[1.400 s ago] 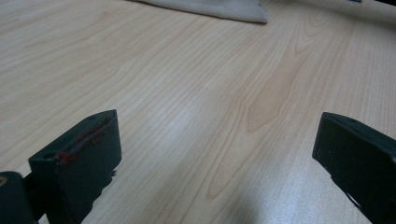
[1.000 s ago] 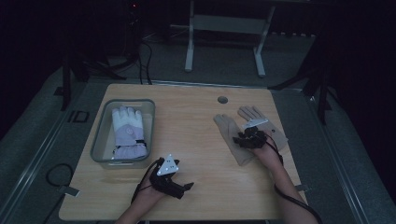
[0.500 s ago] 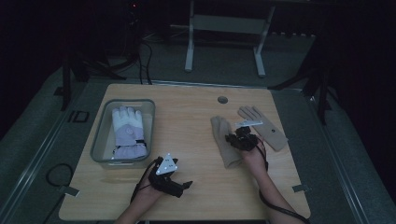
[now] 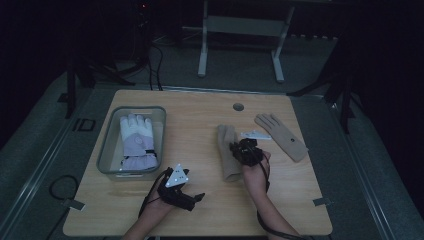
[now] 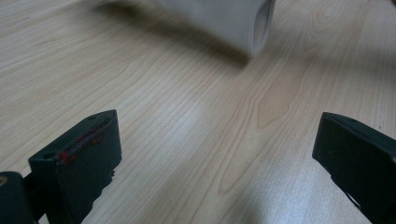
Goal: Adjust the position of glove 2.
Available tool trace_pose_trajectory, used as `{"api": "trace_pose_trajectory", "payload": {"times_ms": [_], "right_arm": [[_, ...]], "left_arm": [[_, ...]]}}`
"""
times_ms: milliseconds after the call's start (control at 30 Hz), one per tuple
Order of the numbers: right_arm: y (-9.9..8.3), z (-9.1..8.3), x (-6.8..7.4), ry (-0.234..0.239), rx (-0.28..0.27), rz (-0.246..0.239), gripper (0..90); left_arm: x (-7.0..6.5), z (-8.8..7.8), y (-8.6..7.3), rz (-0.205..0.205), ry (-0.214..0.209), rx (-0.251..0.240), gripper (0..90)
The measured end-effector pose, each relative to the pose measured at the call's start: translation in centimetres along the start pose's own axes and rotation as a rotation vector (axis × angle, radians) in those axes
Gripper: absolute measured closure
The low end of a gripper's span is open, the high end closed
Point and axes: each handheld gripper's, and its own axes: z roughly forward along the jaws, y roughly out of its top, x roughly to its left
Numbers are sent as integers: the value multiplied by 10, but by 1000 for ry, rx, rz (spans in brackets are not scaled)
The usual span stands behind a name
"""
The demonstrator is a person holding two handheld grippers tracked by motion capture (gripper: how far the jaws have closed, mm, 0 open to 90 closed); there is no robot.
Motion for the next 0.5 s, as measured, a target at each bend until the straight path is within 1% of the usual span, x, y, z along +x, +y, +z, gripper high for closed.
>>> {"api": "trace_pose_trajectory", "payload": {"times_ms": [100,167,200,233,300,367,400,433,467,500], "right_arm": [[-13,10,5,-3,45,0,811],[-21,14,6,2,60,7,798],[-24,17,7,-1,73,-6,775],[-27,19,7,-2,81,-15,733],[-32,22,7,6,97,-19,618],[-36,25,7,13,121,-34,577],[-38,26,7,20,128,-29,558],[-40,27,8,23,125,-42,540],[-40,27,10,17,125,-65,535],[-40,26,11,20,125,-70,531]], "left_arm": [[-1,0,0,8,-1,3,13],[-1,0,0,10,-1,2,14],[-1,0,0,10,-1,2,14],[-1,0,0,9,-2,2,14],[-1,0,-1,5,-3,2,14],[-1,1,-1,4,-5,5,14],[-1,1,-1,6,-6,7,14],[-1,1,-1,4,-7,7,14],[-1,2,-1,6,-8,6,14],[-1,2,-1,7,-9,7,14]]}}
